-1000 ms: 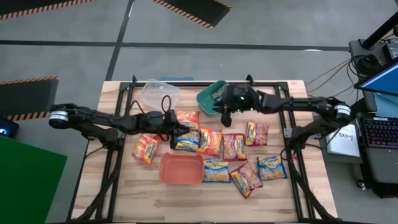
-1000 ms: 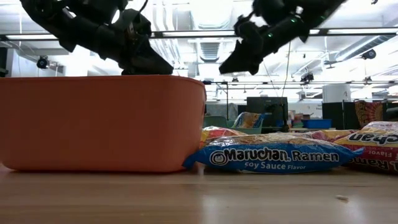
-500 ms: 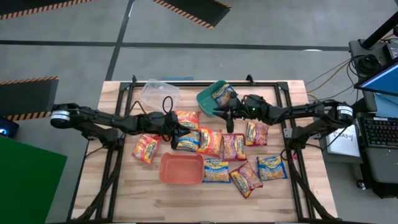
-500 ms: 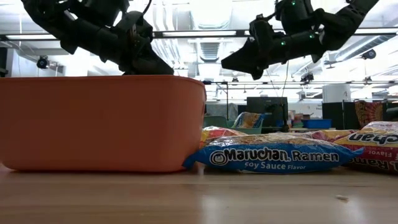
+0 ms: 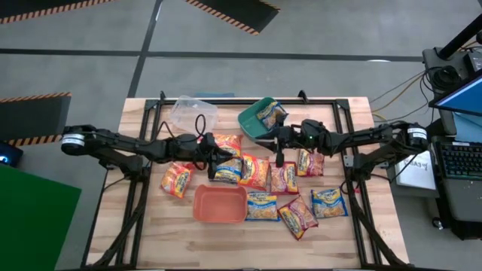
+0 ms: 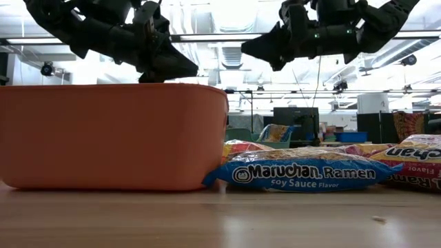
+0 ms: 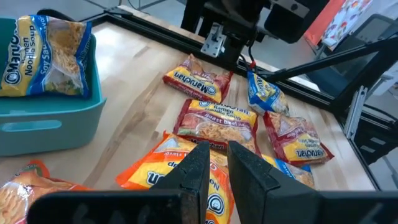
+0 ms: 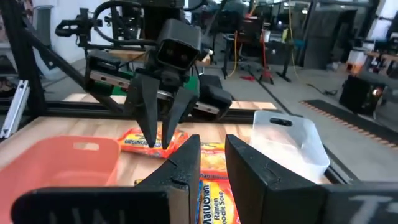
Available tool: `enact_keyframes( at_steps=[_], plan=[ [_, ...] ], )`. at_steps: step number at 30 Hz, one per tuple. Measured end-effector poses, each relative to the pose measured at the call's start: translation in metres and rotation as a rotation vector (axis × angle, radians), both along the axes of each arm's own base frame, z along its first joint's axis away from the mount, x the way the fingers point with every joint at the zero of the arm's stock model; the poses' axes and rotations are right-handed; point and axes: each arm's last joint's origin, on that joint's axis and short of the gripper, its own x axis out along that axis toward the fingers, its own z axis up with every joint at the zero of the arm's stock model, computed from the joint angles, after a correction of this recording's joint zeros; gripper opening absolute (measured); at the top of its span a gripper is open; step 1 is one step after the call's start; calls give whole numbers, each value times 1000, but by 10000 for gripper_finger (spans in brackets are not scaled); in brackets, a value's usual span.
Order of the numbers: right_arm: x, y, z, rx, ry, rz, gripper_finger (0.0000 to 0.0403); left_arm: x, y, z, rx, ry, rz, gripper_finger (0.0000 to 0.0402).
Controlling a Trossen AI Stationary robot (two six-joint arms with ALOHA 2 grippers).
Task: Sort Maruchan noodles
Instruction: Put the orange noodle pack into the transparent bin
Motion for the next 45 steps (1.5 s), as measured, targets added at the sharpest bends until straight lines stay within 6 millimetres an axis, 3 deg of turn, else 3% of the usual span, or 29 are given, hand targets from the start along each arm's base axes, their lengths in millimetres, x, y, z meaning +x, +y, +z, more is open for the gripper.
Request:
enact_keyframes(
  at_steps=[6, 11, 16, 19, 26, 34, 38, 45],
  plan=[
    [-1, 11, 1, -55, -40, 99, 63, 0, 0, 0, 0, 0, 0, 40],
    [-14, 16, 1, -79, -81, 107, 59, 0, 0, 0, 1, 1, 0, 40],
    [-30, 16, -1, 23, -75, 25, 59, 0, 0, 0, 5, 2, -1, 40],
    [-34, 14, -5, 86, -18, -59, 59, 0, 0, 0, 25, 2, -3, 40],
    [-29, 14, -9, 213, 115, -75, 58, 0, 1, 1, 90, -2, -20, 40],
    [-27, 14, -13, 351, 412, -123, 58, 3, 9, 9, 169, -12, 0, 40],
    [-30, 16, -15, 306, 501, -118, 59, 7, 10, 18, 222, -8, -15, 40],
    [-32, 16, -1, 107, 383, -64, 59, 13, 10, 31, 260, 102, -44, 40]
  ],
)
